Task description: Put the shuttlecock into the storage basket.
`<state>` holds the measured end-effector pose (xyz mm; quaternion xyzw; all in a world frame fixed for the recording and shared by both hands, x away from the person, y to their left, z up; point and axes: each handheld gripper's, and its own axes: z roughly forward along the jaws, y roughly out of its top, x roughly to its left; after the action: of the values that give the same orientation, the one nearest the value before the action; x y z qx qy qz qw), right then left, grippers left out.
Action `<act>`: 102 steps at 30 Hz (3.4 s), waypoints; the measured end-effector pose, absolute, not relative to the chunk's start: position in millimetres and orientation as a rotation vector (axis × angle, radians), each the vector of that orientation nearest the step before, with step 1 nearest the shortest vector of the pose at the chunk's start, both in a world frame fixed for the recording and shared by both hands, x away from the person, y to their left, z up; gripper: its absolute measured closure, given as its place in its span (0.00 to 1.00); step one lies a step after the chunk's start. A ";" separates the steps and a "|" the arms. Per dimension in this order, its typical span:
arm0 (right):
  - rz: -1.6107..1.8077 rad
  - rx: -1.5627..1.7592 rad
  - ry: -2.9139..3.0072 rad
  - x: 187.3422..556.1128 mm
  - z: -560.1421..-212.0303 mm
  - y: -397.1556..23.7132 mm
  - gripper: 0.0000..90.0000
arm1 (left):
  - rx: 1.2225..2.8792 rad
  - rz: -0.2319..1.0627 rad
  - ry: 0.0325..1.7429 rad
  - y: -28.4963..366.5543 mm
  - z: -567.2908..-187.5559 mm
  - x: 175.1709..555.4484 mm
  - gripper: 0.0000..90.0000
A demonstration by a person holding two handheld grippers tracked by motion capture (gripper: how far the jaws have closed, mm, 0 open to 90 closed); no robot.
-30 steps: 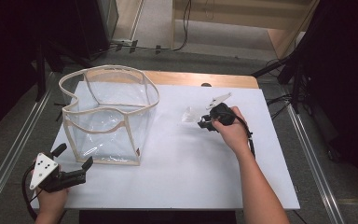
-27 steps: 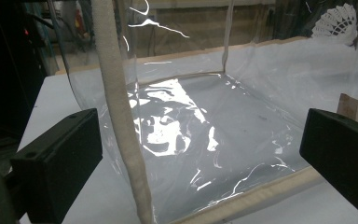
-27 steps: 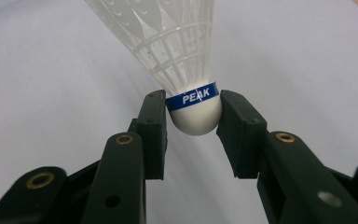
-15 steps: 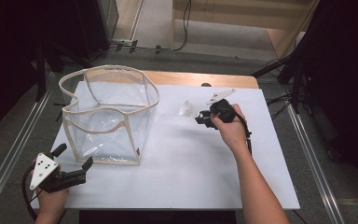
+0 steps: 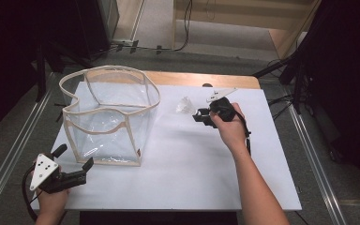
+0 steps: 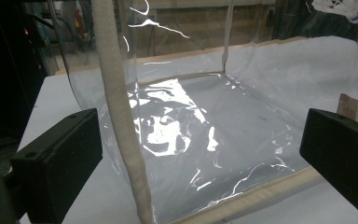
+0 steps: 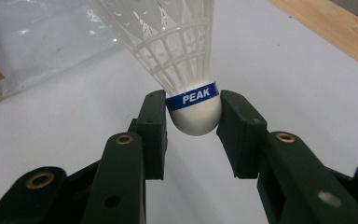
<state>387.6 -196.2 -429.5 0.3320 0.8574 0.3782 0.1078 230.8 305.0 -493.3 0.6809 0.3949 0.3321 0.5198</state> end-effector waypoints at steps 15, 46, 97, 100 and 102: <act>1.194 0.968 2.473 386.4 -415.1 -190.3 0.68 | 1.632 0.795 0.946 305.2 -493.2 231.0 0.00; 1.330 0.995 2.325 381.7 -378.2 -185.6 0.68 | 1.632 0.793 0.946 305.9 -493.1 231.1 0.00; 1.477 0.911 2.272 372.6 -342.7 -147.2 0.68 | 1.630 0.789 0.945 305.6 -493.2 231.2 0.00; 1.486 0.906 2.274 372.5 -341.6 -144.3 0.68 | 1.628 0.789 0.945 305.7 -493.2 231.3 0.00; 1.491 0.903 2.274 372.2 -340.7 -141.9 0.68 | 1.630 0.789 0.944 305.6 -493.1 231.2 0.00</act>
<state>372.2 -141.9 -340.7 0.3120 0.7861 0.5155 0.1376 231.2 305.6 -493.1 0.6805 0.3943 0.3295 0.5223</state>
